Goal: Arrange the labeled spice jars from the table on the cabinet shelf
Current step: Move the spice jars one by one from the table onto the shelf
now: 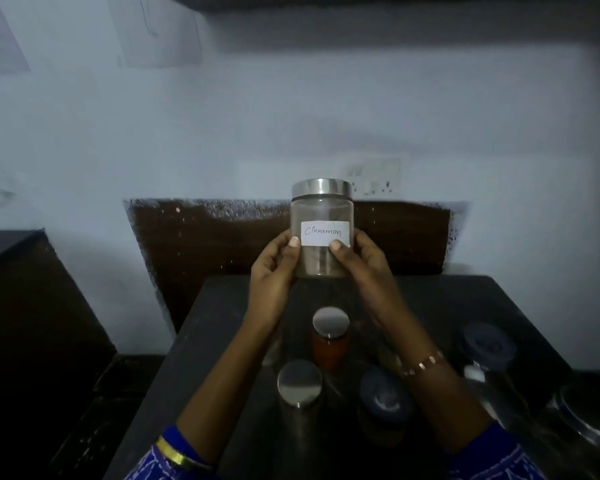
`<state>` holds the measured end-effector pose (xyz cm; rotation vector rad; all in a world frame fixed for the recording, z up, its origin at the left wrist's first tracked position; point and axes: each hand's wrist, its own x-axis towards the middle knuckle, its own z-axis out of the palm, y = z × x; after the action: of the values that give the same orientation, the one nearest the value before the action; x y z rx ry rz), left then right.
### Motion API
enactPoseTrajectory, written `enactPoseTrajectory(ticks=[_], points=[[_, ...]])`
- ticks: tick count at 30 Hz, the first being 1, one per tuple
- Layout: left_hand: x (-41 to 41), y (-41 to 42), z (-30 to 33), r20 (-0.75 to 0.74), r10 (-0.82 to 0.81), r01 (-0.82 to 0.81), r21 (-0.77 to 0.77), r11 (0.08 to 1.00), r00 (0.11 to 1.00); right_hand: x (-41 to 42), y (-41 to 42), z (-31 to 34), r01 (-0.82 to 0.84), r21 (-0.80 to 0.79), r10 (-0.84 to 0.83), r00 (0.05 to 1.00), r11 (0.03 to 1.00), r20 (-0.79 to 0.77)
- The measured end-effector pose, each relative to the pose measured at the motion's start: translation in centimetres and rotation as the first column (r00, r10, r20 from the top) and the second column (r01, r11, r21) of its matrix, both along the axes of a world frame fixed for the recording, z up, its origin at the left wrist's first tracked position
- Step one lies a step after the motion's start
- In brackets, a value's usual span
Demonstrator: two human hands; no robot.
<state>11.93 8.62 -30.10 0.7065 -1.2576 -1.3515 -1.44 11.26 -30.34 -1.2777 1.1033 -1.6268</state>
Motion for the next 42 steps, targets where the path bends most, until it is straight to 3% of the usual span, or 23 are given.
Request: enactPoseTrajectory(ticks=[4,8,12,21,27,33,37,40,42], points=[[1.2,-4.5,6.9,0.013,0.059,-0.056,-0.186,0.981,0.998,1.0,-4.8,7.6,0.014,-0.160,-0.033,0.992,0.987,-0.118],[2.7,-8.3,14.5,0.032,0.198,-0.170,-0.389,0.905,0.980,2.5,-9.0,15.4,0.042,-0.330,-0.122,0.966,0.943,-0.228],[4.1,-11.5,21.1,0.011,0.275,-0.229,-0.520,0.823,0.961,3.8,-12.4,21.9,0.087,-0.437,-0.200,0.955,0.895,-0.218],[5.0,-19.4,32.2,-0.070,0.396,-0.338,-0.667,0.664,0.916,5.8,-19.6,33.1,0.155,-0.579,-0.348,0.907,0.801,-0.238],[4.7,-24.8,34.1,0.012,0.428,-0.323,-0.639,0.698,0.904,5.8,-24.5,34.9,0.143,-0.581,-0.410,0.838,0.801,-0.359],[4.7,-29.3,34.3,0.058,0.509,-0.357,-0.644,0.677,0.859,5.1,-29.0,35.5,0.142,-0.493,-0.425,0.734,0.858,-0.530],[4.6,-31.1,34.6,0.125,0.648,-0.393,-0.705,0.591,0.751,4.7,-30.3,36.9,0.242,-0.445,-0.485,0.648,0.862,-0.587],[4.3,-32.3,34.9,0.270,0.755,-0.333,-0.774,0.539,0.597,4.8,-32.1,37.5,0.316,-0.442,-0.544,0.460,0.839,-0.702],[4.5,-32.1,35.7,0.410,0.743,-0.218,-0.780,0.587,0.529,5.4,-33.0,37.9,0.315,-0.423,-0.516,0.326,0.850,-0.792]])
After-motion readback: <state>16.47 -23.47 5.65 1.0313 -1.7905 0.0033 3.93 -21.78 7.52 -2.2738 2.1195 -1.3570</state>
